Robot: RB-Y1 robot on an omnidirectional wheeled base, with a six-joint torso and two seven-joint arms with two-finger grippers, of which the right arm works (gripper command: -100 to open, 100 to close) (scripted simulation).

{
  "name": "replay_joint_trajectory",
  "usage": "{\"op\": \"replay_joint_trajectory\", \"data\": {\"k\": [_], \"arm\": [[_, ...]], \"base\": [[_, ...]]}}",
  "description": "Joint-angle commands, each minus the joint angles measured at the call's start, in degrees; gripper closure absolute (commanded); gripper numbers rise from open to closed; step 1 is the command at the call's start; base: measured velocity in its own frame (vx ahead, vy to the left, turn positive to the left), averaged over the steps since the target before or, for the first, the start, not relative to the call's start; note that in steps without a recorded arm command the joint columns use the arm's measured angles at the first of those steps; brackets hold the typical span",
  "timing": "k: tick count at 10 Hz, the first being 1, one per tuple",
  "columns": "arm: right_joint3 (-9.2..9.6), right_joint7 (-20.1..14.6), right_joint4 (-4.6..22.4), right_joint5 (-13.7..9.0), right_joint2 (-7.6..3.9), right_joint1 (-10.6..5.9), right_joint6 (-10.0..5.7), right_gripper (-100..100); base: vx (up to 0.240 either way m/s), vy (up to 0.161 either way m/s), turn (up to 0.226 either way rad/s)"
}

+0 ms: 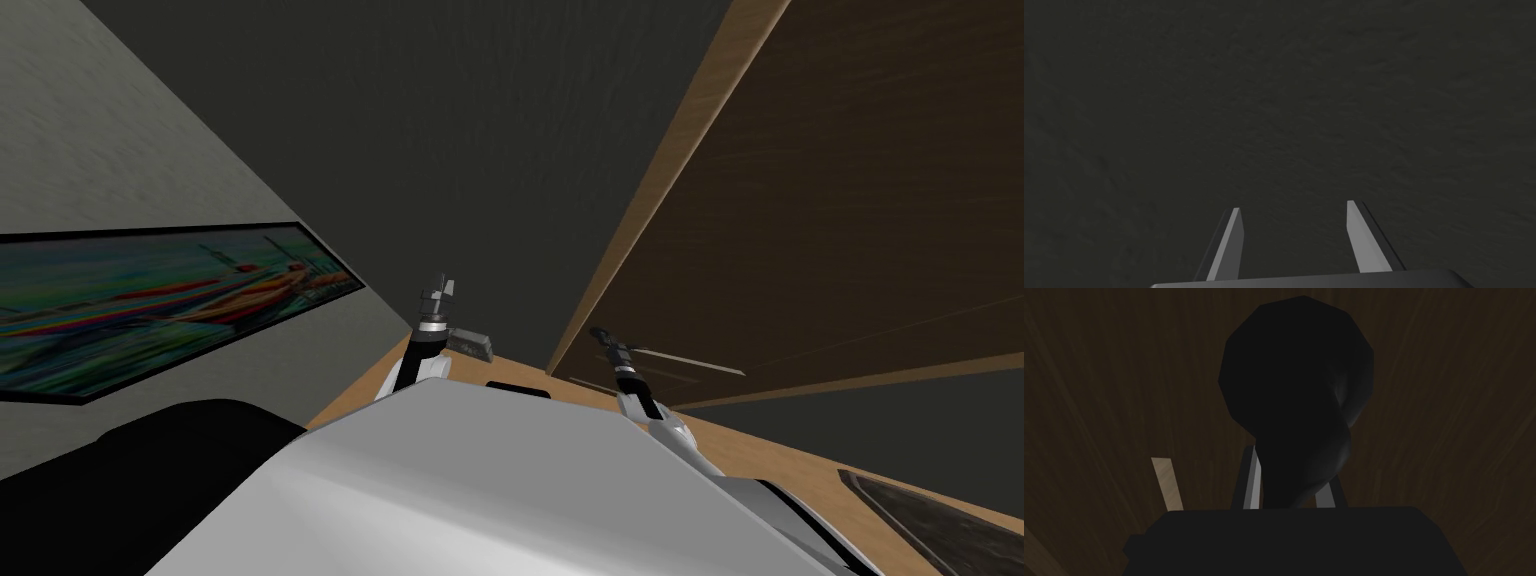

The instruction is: Pull the door open

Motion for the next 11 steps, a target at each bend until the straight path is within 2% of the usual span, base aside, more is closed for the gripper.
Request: {"op": "replay_joint_trajectory", "data": {"k": [1,2,6,11], "arm": [[0.00,0.07,-0.07,0.03,-0.05,-0.05,-0.13,100],[0.00,0.07,-0.07,0.03,-0.05,-0.05,-0.13,100],[3.24,-2.03,-1.70,1.04,-1.69,1.56,-2.21,100],[7.42,-4.66,-3.88,2.38,-3.86,3.56,-5.04,100]], "base": [[0.000,0.000,0.000],[0.000,0.000,0.000],[-0.151,-0.056,0.044],[-0.199,-0.079,0.041]]}}
